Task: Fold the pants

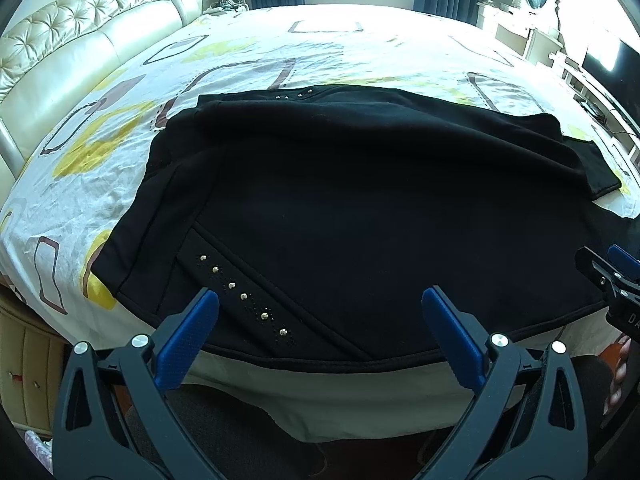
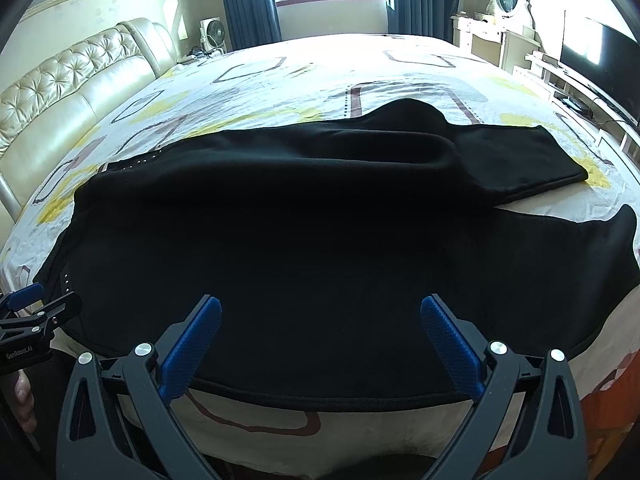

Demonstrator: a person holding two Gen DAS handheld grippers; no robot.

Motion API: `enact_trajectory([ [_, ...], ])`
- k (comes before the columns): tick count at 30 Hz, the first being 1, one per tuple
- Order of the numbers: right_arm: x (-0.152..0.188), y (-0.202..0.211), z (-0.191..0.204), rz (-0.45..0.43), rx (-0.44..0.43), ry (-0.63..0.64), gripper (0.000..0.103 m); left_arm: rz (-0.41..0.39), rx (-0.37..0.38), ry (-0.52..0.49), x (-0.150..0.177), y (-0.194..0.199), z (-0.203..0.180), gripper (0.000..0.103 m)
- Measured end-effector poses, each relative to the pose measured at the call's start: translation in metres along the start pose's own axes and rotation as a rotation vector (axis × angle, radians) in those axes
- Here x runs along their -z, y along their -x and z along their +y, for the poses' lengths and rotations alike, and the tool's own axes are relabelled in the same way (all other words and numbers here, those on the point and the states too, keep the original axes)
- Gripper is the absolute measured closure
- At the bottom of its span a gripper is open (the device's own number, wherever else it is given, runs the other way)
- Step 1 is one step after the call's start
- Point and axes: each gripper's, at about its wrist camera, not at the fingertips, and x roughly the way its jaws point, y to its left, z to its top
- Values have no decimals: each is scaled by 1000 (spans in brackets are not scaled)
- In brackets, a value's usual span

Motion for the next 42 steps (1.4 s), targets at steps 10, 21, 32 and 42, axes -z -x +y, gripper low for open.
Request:
enact_trajectory([
  [10,1,0,-1,-1,0,0,4,-7,-5,3,-1,0,3,2],
  [21,-2,1,-15,33,-73,-118,4,-11,-7,5,-1,1,5,2],
  [32,-6,6,-20,38,-84,-146,4,-26,-12,-9,-2,4,1,2],
  [42,-11,13,-15,4,-42,-82,4,-84,-11,-23,-8,21,0,2],
])
